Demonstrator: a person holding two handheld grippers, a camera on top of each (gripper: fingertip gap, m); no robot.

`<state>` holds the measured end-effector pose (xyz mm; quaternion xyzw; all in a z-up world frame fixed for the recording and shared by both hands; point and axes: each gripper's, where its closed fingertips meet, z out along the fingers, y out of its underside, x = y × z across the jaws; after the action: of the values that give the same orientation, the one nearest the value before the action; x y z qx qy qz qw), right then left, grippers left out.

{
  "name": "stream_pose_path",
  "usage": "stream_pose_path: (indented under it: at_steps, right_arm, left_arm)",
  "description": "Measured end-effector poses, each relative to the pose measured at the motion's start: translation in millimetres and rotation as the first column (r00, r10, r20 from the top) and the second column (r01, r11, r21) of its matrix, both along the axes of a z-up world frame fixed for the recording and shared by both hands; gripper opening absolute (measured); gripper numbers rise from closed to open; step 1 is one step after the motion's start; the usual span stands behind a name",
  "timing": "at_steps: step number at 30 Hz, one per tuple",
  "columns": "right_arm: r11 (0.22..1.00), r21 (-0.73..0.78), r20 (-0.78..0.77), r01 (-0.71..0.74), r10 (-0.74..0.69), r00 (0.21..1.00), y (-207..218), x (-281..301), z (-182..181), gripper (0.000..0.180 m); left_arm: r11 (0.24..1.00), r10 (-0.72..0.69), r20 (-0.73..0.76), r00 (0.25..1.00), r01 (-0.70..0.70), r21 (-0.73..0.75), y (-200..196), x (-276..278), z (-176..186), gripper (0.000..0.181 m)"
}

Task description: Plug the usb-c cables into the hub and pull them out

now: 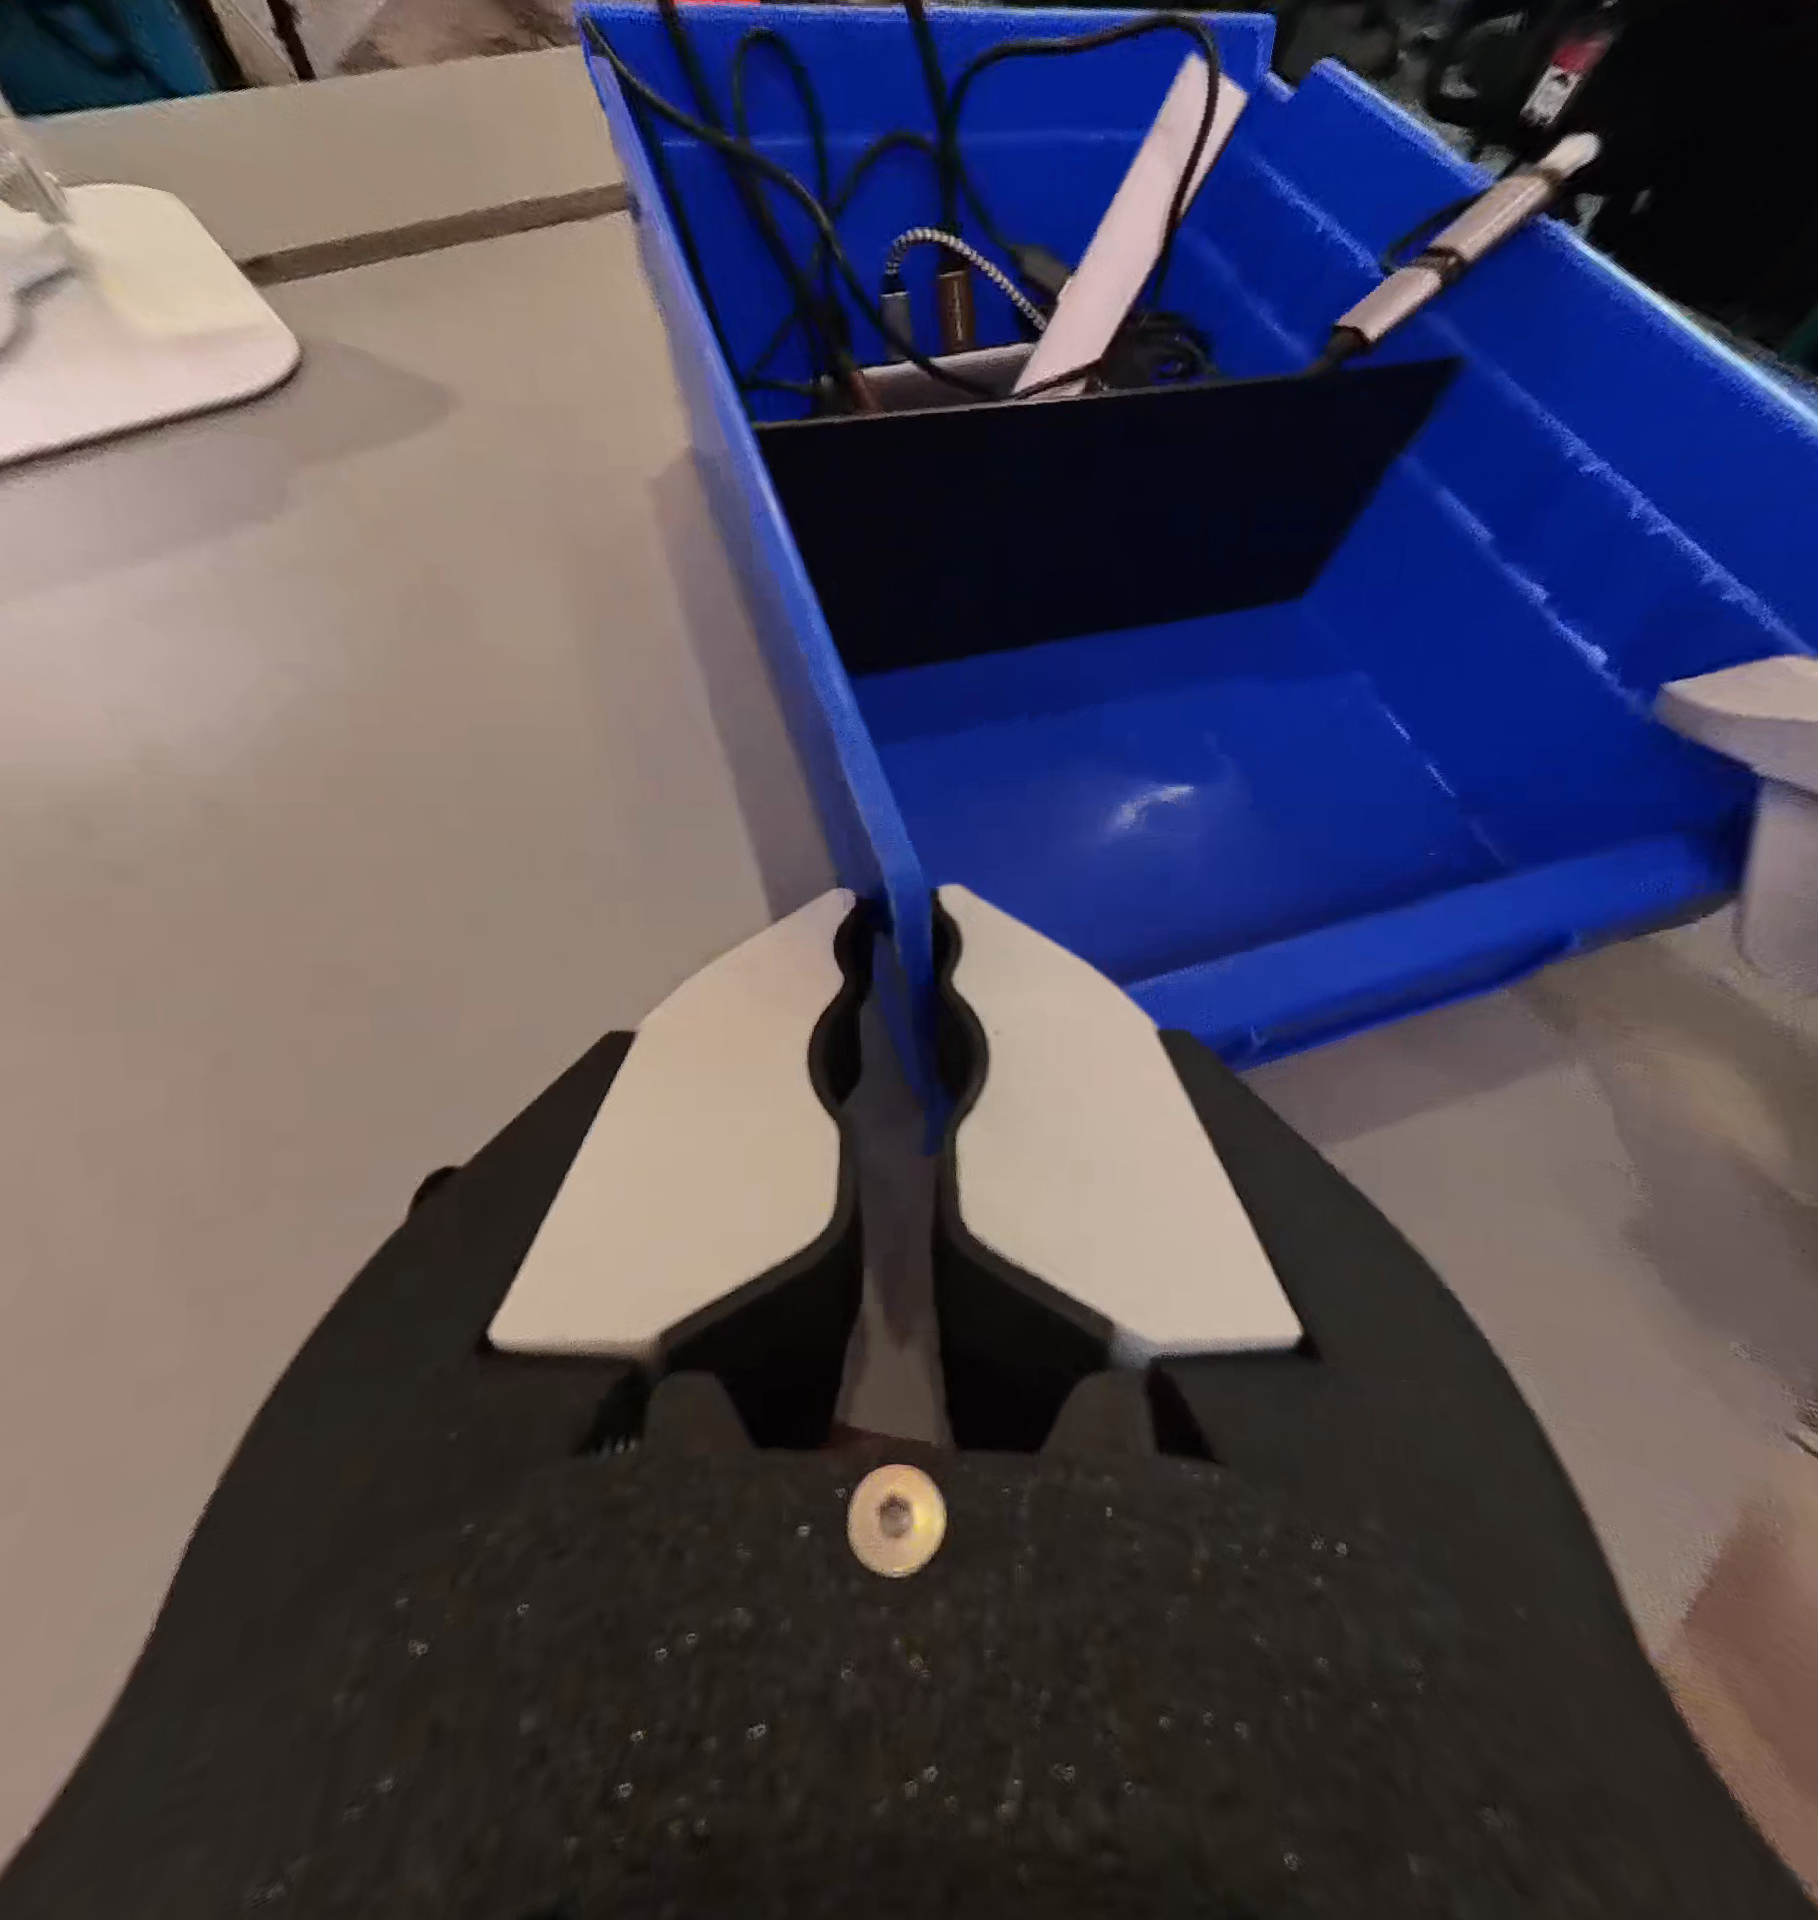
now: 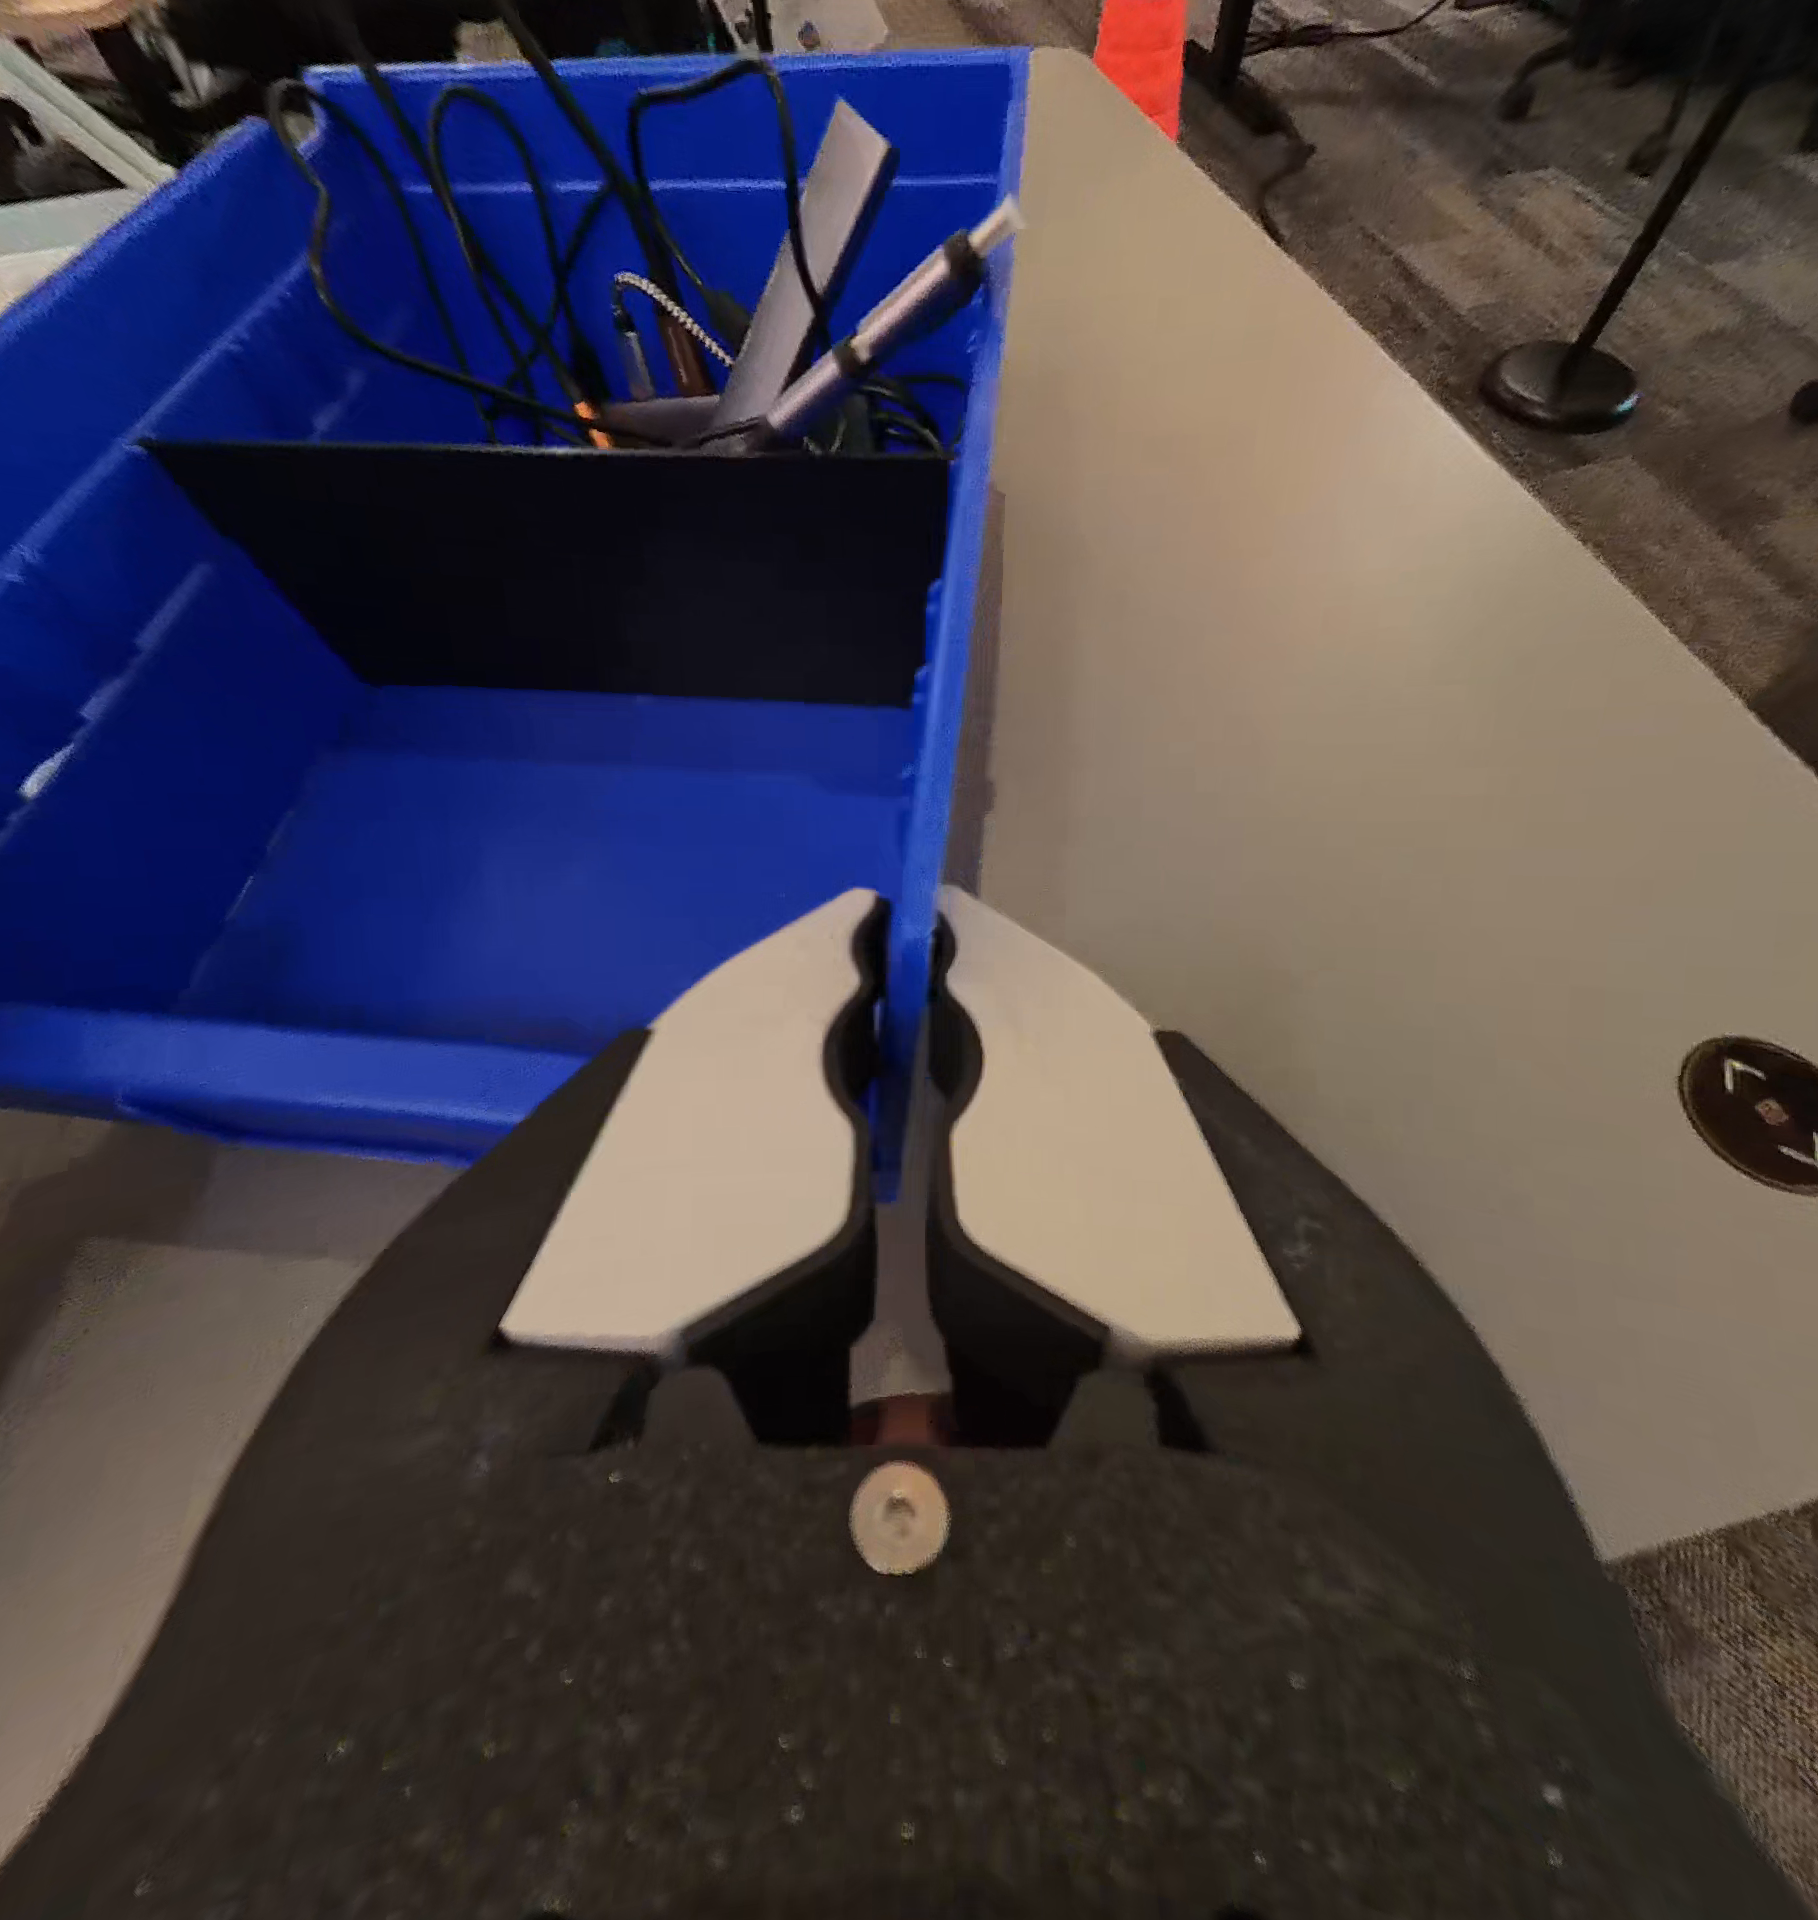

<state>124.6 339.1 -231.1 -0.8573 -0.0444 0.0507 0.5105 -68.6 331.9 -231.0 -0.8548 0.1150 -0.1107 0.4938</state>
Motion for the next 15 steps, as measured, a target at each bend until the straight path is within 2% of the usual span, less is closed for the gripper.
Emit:
stream_pose_path:
  at_steps: [2,6,10,15]
  right_arm:
    - [1.0,-0.007,0.031,0.016,-0.016,0.999,-5,-5,3,0.002]
    - [0.999,-0.027,-0.025,-0.035,0.034,0.999,-19,-37,14,0.002]
    - [0.987,0.028,-0.035,-0.156,0.157,0.987,-32,-106,25,0.002]
    - [0.947,0.071,0.047,-0.312,0.309,0.95,-39,-193,31,0.002]
  left_arm:
    - [0.999,0.024,-0.068,0.997,-0.021,0.043,-5,-5,6,0.007]
    - [0.99,0.053,-0.14,0.989,-0.033,0.137,-30,-36,28,0.006]
    - [0.979,0.158,-0.15,0.976,-0.136,0.149,-65,-100,39,0.006]
    - [0.953,0.294,-0.15,0.944,-0.278,0.118,-103,-178,24,0.006]
